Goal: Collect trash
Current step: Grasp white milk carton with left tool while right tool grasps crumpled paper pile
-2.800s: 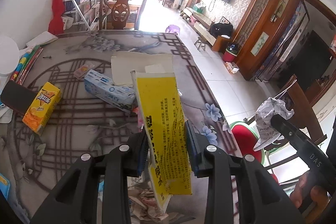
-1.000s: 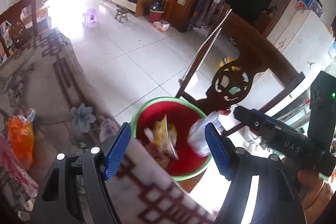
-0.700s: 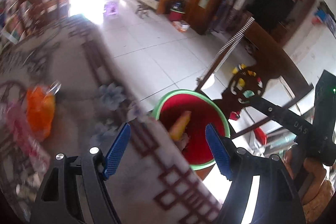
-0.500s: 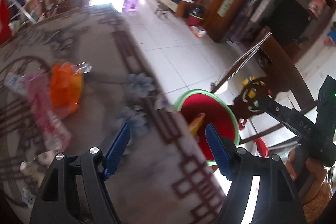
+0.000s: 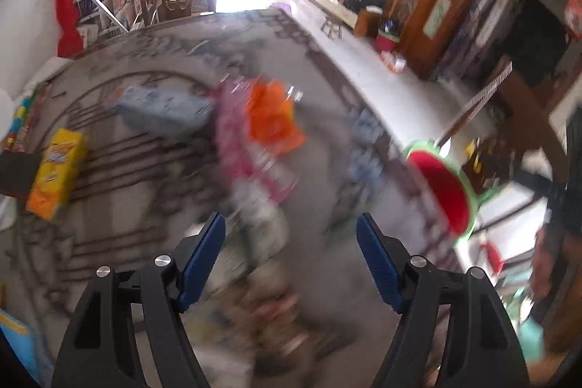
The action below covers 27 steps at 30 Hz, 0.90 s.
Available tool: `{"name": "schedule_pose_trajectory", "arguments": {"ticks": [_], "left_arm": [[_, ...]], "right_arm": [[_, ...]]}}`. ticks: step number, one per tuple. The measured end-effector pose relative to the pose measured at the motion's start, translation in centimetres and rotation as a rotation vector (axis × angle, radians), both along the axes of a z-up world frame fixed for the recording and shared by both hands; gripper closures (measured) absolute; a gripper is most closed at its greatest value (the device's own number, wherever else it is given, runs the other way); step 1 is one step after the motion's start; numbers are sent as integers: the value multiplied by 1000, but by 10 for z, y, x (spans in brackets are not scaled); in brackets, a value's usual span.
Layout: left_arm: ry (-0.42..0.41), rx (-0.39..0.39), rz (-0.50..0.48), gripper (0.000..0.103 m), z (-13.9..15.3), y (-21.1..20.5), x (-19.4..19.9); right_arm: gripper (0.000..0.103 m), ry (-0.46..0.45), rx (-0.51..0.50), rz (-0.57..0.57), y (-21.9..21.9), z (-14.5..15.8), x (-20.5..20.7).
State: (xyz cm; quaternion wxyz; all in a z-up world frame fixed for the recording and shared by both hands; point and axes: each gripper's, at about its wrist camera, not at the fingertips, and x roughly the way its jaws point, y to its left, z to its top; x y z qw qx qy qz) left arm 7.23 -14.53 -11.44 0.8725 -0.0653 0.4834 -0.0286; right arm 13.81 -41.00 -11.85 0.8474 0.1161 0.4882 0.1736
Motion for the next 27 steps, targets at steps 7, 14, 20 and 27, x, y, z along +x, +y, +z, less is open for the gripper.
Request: {"name": "schedule_pose_trajectory", "arguments": {"ticks": [7,14,20,27], "left_arm": [[122,109,-210,32,-36,16,-81],[211,26,-102,35,-75,50,-91],[213,-65,-131,53,-82,65,-94],[72,-83,-34,52,-44,113,-79]], "right_arm": [[29,58,-7,60,51,-14,-11],[29,134,-19,188,124,-31,-34],[29,198,-32,266,173,-49,-57],[29,276,-23,265,205,-71,-65]]}}
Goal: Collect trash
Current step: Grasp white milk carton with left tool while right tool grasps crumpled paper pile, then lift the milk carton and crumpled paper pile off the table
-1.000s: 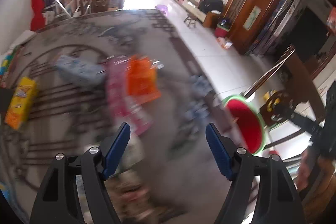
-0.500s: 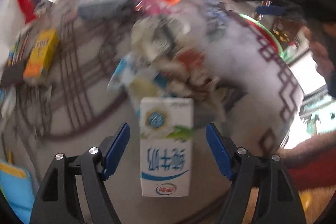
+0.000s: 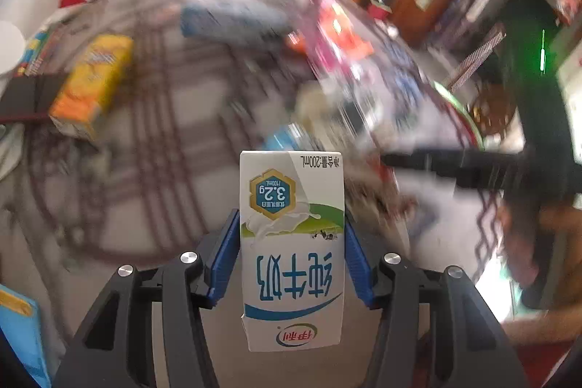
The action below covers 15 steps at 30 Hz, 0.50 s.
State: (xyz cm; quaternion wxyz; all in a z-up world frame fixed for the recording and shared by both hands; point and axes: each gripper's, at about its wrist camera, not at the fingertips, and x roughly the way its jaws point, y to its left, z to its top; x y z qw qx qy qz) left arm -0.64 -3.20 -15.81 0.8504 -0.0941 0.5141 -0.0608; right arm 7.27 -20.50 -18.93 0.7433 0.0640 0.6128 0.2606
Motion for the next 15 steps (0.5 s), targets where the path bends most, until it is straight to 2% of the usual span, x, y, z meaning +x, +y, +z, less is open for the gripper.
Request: {"name": "schedule_pose_trajectory", "arguments": {"ticks": [6,10,11,12,14,15], "left_arm": [[-106,-34,78,52,34,29,27],[-159,-62,74,52,50,31,41],[-178,-68,67,52,55,29,44],[-190,-74,61,52,58,28,45],[-211,-84,50,52,64,26,47],[-214,-84,48,52,66,23,48]], "right_arm": [[26,46,-39,5,17,-13,-2],[26,48,-82,9,29,-19,-8],[30,41,-98,13,32,-19,-8],[40,32,-113,18,34,-19,-10],[45,18,-130,31,38,-18,-11],[51,7,-137,34,39,-15,-12]]}}
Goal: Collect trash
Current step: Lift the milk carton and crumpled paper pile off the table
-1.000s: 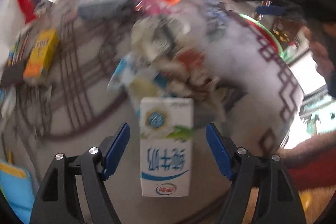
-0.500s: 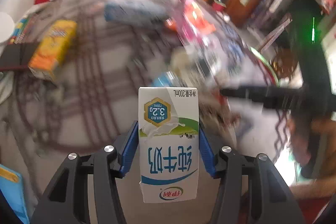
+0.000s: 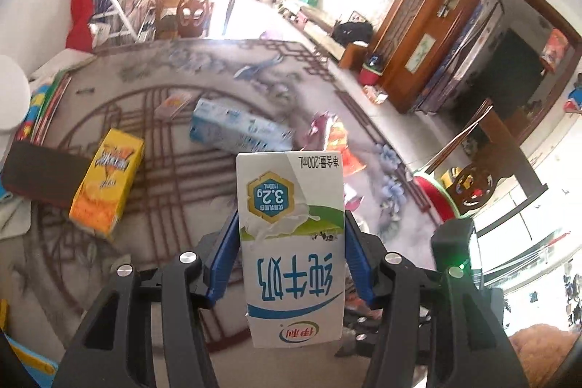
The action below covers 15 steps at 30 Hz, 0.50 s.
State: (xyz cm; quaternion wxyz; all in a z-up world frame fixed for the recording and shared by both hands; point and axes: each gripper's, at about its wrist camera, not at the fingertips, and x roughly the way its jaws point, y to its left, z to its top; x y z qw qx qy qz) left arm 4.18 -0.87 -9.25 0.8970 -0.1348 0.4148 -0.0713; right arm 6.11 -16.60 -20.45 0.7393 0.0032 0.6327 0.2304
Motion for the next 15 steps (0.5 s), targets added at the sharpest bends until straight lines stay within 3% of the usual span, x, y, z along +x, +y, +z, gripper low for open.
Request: {"name": "schedule_pose_trajectory", "arguments": {"ticks": [6,15], "left_arm": [[6,-18,19,52,5,6,5],[-24,-23,22,52,10,6,-3]], "right_arm": [[58,-70,33,-45,-9,23,2],[58,-287,106,-167,-39,92,9]]}}
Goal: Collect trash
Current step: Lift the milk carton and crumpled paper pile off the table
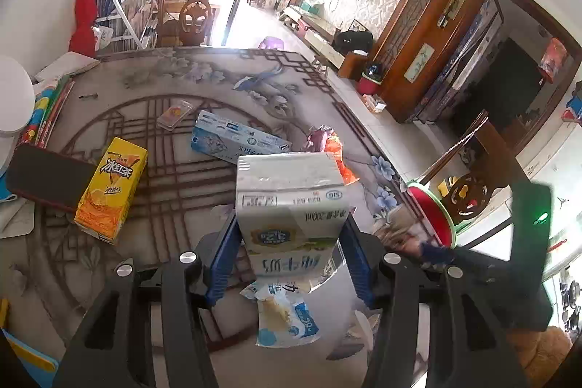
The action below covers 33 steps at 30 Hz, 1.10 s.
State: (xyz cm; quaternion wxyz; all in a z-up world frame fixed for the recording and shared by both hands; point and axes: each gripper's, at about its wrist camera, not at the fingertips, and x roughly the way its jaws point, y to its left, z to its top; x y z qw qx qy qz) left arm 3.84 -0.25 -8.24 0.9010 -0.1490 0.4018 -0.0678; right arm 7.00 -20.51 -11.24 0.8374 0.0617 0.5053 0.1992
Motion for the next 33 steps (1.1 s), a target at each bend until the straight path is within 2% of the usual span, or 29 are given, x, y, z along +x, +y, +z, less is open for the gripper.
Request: {"name": "schedule_pose_trajectory", "arguments": {"ticks": [6,11,23,33], "left_arm": [[-17,-8,11,53,4,1,-3],[-31,-5,16,53,8,-1,-6],[-41,8,12,53,11,-14,-6],[-51,24,-8,53,15,-33,2]], "right_arm": [[58,-84,16,-18,-6,28,-1],[58,-126,21,-41,-13,38,-8],[58,-102,14,-65,-34,30,-5],[58,-153,8,-95,-56,39,-3]]}}
